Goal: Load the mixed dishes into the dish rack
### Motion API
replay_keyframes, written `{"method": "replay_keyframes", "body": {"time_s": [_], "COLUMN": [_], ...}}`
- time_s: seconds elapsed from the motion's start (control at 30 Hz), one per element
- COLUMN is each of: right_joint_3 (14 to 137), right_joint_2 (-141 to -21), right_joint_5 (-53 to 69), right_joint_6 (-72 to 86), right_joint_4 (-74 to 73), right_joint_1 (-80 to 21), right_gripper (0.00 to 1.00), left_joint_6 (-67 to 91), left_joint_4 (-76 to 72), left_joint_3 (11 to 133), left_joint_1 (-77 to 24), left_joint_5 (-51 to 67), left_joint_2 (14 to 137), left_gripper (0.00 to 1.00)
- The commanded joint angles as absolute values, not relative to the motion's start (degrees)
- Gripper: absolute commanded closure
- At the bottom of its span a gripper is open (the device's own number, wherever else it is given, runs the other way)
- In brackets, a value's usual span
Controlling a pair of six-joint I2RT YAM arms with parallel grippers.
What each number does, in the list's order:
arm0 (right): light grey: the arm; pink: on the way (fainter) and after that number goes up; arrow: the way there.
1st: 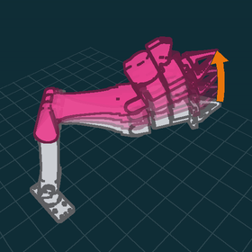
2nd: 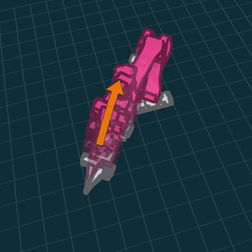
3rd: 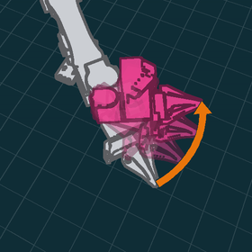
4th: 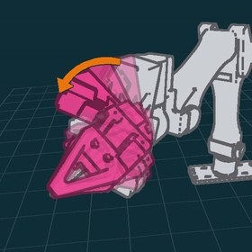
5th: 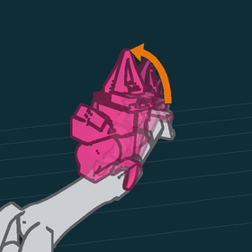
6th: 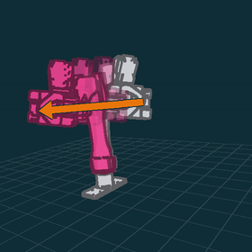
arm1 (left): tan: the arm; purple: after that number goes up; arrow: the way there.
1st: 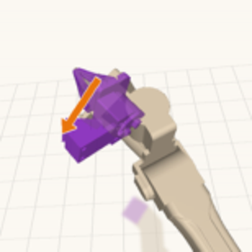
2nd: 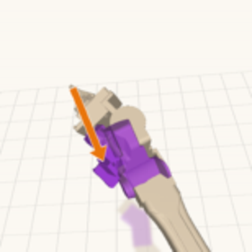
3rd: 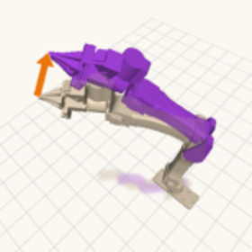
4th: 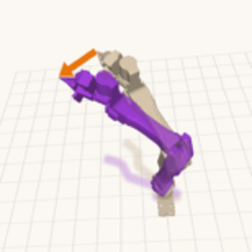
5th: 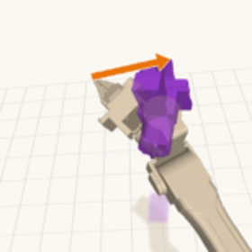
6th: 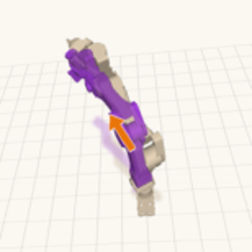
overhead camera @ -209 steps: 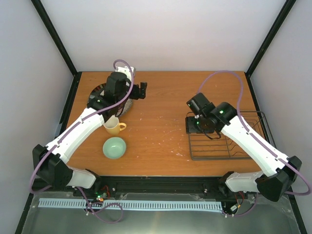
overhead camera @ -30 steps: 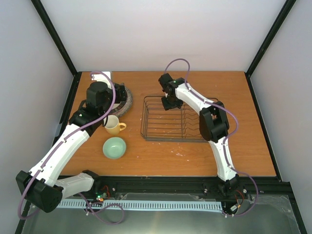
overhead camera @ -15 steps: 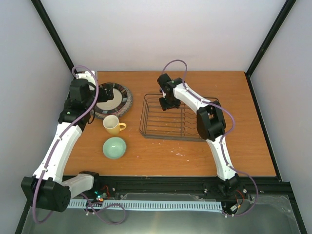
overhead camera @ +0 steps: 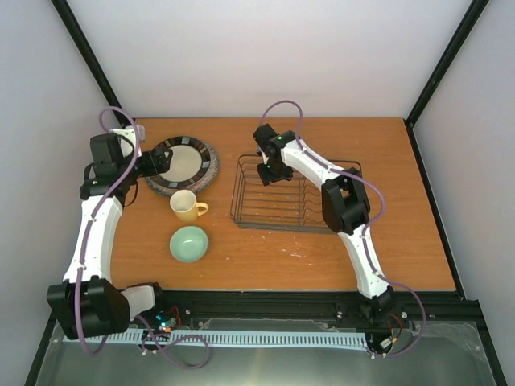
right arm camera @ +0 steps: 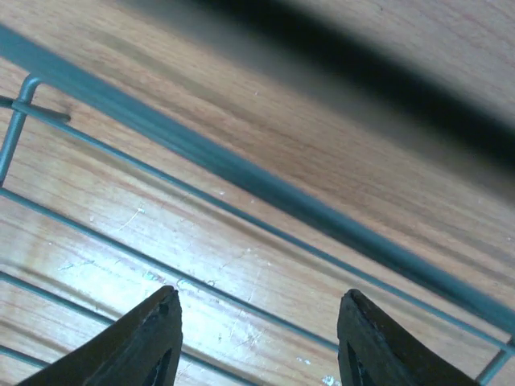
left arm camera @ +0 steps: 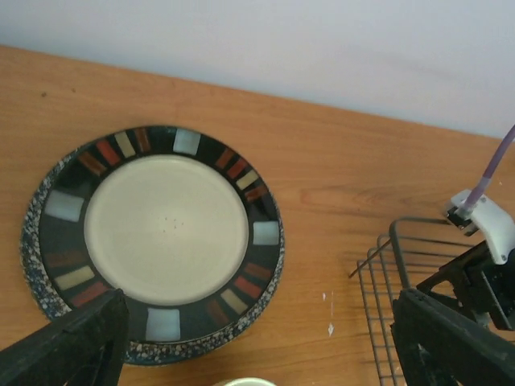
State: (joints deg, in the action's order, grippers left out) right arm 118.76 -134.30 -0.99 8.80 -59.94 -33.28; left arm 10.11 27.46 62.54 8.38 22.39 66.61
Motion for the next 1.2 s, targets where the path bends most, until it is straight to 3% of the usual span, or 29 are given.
{"method": "replay_keyframes", "body": {"time_s": [0.0, 0.13, 0.4, 0.73, 0.93, 1.17], "right_joint_3": [117.89, 115.50, 110.66, 107.55, 105.29, 104.93], "right_joint_2": [-128.36, -120.84, -108.26, -101.67, -99.29, -98.75], "right_joint_5": [-5.07, -8.00, -10.26, -8.58, -7.43, -6.30], "right_joint_6": [9.52, 11.53, 12.83, 13.05, 13.09, 12.88], "right_joint_4": [-60.67, -61.00, -61.83, -63.38, -62.87, -62.33], "right_joint_1": [-35.06, -35.13, -35.11, -35.16, -35.16, -35.11], "right_gripper": [0.45, 0.39, 0.36, 0.36, 0.36, 0.35], "left_joint_6": [7.62, 8.35, 8.58, 8.80, 9.49, 8.96], "left_joint_4": [32.87, 37.28, 42.24, 44.59, 49.30, 53.14], "left_joint_3": [62.56, 62.65, 60.83, 59.20, 62.71, 67.72], "left_joint_1": [9.70, 9.80, 9.83, 9.78, 9.66, 8.74], "left_joint_5": [26.75, 27.03, 16.59, 18.32, 18.95, 15.65], "left_joint_2": [70.04, 73.20, 73.08, 73.27, 79.01, 80.88], "left_gripper": [0.18, 0.36, 0.38, 0.58, 0.62, 0.55]}}
